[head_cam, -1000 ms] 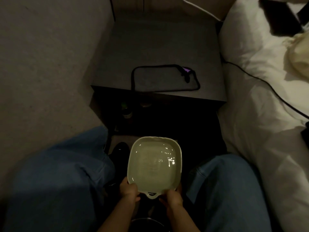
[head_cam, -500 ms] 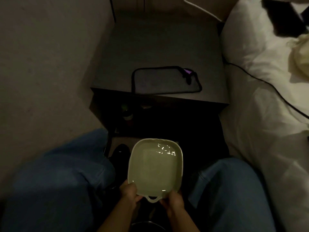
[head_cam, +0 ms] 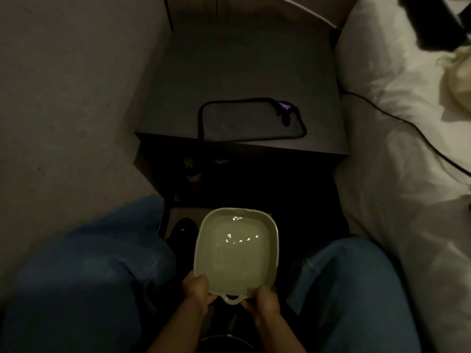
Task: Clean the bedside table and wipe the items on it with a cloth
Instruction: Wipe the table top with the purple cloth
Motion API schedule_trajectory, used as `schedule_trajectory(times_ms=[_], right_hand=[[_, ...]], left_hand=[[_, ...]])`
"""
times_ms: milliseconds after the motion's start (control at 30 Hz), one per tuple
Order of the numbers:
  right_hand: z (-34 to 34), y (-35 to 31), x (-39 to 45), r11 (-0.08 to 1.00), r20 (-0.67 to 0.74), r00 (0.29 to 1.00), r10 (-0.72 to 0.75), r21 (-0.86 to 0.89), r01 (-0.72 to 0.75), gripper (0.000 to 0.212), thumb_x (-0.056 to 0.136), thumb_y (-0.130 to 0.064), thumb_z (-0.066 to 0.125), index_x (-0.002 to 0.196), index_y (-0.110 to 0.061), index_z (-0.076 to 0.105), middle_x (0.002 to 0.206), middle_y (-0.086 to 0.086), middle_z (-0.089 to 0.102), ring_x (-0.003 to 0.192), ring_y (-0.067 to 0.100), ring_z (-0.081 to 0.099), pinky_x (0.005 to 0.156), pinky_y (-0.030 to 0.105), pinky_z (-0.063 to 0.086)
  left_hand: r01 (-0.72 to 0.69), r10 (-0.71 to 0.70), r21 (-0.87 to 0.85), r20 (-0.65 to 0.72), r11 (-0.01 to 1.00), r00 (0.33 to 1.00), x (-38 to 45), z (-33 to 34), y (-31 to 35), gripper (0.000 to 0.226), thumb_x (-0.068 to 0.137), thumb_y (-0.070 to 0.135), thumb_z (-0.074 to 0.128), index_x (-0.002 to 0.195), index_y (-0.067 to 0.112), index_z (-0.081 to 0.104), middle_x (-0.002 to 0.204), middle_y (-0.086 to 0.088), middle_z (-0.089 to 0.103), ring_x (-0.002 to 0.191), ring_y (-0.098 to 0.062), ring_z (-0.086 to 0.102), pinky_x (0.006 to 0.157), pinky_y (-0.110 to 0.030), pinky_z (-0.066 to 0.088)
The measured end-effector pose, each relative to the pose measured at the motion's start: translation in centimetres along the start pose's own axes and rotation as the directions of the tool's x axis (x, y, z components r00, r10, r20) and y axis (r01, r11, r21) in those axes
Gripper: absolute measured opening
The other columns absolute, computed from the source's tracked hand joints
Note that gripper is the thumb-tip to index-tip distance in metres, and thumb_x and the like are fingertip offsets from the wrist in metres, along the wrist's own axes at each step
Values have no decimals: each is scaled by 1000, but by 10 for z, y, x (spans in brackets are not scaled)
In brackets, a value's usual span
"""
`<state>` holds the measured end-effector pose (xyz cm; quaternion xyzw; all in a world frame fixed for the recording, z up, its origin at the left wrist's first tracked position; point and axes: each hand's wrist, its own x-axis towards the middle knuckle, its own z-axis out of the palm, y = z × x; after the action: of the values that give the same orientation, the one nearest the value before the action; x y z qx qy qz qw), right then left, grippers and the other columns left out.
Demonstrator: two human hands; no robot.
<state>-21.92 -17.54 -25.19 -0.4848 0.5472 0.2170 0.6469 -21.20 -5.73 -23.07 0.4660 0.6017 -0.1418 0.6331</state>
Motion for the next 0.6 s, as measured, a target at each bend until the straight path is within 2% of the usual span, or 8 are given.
schedule_trajectory(times_ms=[67, 167, 233, 300, 367, 467, 533, 600], right_hand=[[1, -3, -2, 1000, 13, 1000, 22, -3, -22, 40, 98, -5, 40, 137, -11, 45, 126, 25, 57, 95, 32, 55, 63, 35, 48], [0, -10, -3, 997, 61, 995, 81, -2, -81, 38, 96, -5, 39, 134, -5, 46, 114, 22, 55, 90, 35, 55, 65, 42, 47], [-3, -17, -2, 993, 79, 990, 118, -21, -117, 37, 94, -6, 41, 130, -3, 48, 111, 21, 53, 86, 36, 54, 66, 43, 46], [-3, -24, -2, 993, 87, 989, 119, -34, -116, 37, 93, -8, 40, 128, -1, 50, 106, 20, 55, 89, 35, 53, 68, 41, 45], [1, -30, 2, 998, 48, 998, 48, -41, -46, 38, 93, -5, 39, 128, 4, 51, 99, 17, 56, 85, 32, 51, 69, 37, 42], [6, -46, 13, 973, -22, 989, -144, -186, 137, 43, 92, 3, 40, 134, -1, 47, 112, 16, 57, 96, 31, 53, 75, 35, 47], [12, -61, 24, 950, 1, 977, -215, -232, 209, 48, 92, 3, 38, 139, -5, 45, 126, 22, 56, 106, 32, 55, 86, 39, 48], [16, -76, 38, 954, -54, 982, -179, -254, 160, 40, 93, 4, 39, 131, 3, 53, 124, 25, 59, 97, 28, 55, 79, 35, 44]], left_hand=[[8, -9, 14, 15, 1000, 1000, 1, -1, 2, 51, 92, -12, 27, 135, 5, 48, 125, -23, 56, 96, -32, 52, 63, -38, 46], [36, -37, 18, 47, 999, 998, 8, 1, 5, 48, 94, -7, 27, 137, 5, 43, 130, -24, 52, 108, -42, 55, 80, -56, 48], [58, -60, 31, 57, 998, 997, 14, 2, 8, 45, 94, -4, 30, 136, 6, 40, 131, -26, 50, 111, -45, 54, 87, -61, 45], [25, -29, 113, 34, 993, 999, 18, 3, 17, 42, 93, -2, 33, 134, 5, 40, 130, -25, 50, 108, -42, 55, 90, -57, 46], [-51, 50, 220, 11, 974, 999, 27, 2, 28, 46, 92, -2, 37, 138, 1, 40, 134, -24, 50, 116, -42, 53, 98, -55, 44], [-92, 87, 322, 28, 942, 996, 45, 5, 49, 54, 93, -3, 40, 146, 1, 33, 145, -22, 41, 129, -39, 44, 107, -48, 38], [-61, 44, 426, 49, 903, 998, 51, 8, 64, 48, 94, -3, 41, 142, -3, 38, 143, -22, 43, 129, -38, 45, 104, -41, 41], [-8, -17, 512, 44, 859, 999, 52, 11, 76, 42, 96, -2, 40, 137, -6, 42, 139, -22, 48, 126, -37, 48, 96, -39, 44]])
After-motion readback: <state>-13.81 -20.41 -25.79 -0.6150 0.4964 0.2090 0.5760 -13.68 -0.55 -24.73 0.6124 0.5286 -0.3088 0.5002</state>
